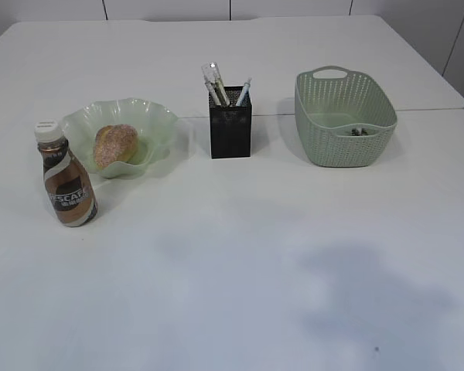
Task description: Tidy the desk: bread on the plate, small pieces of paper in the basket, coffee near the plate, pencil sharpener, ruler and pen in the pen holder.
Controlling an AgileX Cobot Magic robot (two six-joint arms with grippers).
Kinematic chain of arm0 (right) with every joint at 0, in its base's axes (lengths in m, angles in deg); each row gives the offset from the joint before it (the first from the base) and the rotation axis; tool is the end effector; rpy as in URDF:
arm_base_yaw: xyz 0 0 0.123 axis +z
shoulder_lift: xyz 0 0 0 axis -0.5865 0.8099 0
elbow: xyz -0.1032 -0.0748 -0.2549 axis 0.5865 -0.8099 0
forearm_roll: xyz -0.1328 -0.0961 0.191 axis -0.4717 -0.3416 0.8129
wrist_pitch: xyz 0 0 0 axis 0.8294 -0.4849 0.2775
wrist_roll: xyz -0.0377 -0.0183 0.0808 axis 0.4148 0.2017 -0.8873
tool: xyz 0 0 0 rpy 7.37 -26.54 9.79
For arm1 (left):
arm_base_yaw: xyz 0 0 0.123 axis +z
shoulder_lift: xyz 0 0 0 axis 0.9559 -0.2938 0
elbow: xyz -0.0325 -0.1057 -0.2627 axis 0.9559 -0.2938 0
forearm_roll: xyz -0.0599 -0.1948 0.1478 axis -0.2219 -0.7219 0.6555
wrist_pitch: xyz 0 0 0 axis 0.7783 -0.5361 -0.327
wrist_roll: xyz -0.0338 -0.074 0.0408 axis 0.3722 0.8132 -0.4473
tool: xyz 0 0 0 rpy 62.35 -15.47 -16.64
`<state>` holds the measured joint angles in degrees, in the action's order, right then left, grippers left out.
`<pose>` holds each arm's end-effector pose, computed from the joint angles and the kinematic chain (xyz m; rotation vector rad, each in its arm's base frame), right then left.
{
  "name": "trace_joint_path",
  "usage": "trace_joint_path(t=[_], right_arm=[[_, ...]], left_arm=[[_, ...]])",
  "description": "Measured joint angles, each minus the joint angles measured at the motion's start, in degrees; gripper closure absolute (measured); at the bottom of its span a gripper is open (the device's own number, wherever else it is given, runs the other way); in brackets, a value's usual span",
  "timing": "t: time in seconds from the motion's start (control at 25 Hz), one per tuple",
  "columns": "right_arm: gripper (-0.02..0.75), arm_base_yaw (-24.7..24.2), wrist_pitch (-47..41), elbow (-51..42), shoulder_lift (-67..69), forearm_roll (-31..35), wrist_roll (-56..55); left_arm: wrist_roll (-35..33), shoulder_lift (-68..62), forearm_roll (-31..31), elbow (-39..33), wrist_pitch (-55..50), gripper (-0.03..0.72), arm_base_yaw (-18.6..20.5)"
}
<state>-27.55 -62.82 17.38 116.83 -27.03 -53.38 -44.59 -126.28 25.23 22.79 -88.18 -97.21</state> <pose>0.1067 0.0178 0.4163 -0.1347 2.3779 0.1178 0.1069 -0.0489 0.4765 0.3447 2.2064 -0.3058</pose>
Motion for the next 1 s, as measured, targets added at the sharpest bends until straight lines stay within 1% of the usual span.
trace_joint_path(t=[0.12, 0.32, 0.52, 0.76, 0.88, 1.0], right_arm=[[0.372, 0.00, -0.12, -3.24, -3.93, 0.42, -0.14], [0.370, 0.00, -0.23, -6.70, -9.22, 1.34, 1.23], [0.370, 0.00, -0.23, -8.62, -13.09, 2.35, 3.70], [0.366, 0.00, -0.23, -13.82, -21.33, 9.83, 14.56], [0.365, 0.00, -0.31, -15.30, -24.37, 10.95, 16.48], [0.365, 0.00, -0.43, -16.11, -26.69, 10.08, 16.98]], left_arm=[[-0.44, 6.95, 0.00, -3.61, 0.00, 0.217, 0.00], [-0.70, 16.44, -0.26, -11.02, -0.13, 0.215, 0.00], [-0.81, 25.60, -2.59, -18.61, -0.23, 0.215, 0.00], [-2.08, 35.57, -4.48, -29.07, -0.34, 0.214, 0.00], [-3.26, 39.09, -4.88, -32.15, -0.34, 0.214, 0.00], [-5.21, 42.32, -5.06, -34.66, -0.34, 0.214, 0.00]])
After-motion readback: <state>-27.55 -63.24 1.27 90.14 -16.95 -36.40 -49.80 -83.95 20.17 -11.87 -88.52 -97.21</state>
